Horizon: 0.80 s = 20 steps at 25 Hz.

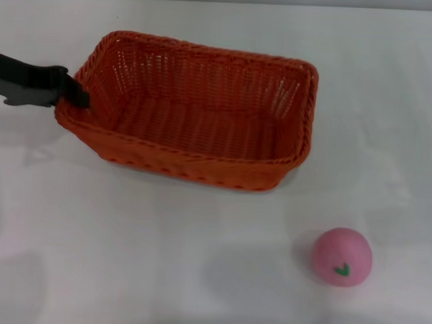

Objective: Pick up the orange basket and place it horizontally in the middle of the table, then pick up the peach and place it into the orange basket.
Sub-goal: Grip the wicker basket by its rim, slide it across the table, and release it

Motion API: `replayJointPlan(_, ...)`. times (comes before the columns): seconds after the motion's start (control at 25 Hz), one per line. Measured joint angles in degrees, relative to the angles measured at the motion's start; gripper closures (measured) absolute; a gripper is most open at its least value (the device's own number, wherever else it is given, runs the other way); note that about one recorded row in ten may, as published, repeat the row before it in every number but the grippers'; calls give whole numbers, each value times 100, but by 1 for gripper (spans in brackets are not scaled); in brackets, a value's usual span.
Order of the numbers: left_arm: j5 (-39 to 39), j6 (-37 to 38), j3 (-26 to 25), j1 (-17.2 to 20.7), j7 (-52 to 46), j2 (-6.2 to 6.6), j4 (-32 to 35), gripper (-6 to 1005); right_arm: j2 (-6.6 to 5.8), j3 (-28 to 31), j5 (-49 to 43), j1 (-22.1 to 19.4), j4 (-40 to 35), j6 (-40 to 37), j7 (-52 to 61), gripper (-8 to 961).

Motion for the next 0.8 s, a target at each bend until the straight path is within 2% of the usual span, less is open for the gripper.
replayJointPlan(0.28, -66, -61, 46, -4, -122, -50, 137, 792, 0, -42, -25, -89, 43, 59, 33, 287)
replayJointPlan(0.8, -294, -220, 72, -24, -83, 4, 433, 782, 0, -67, -53, -155, 233, 169, -9, 288)
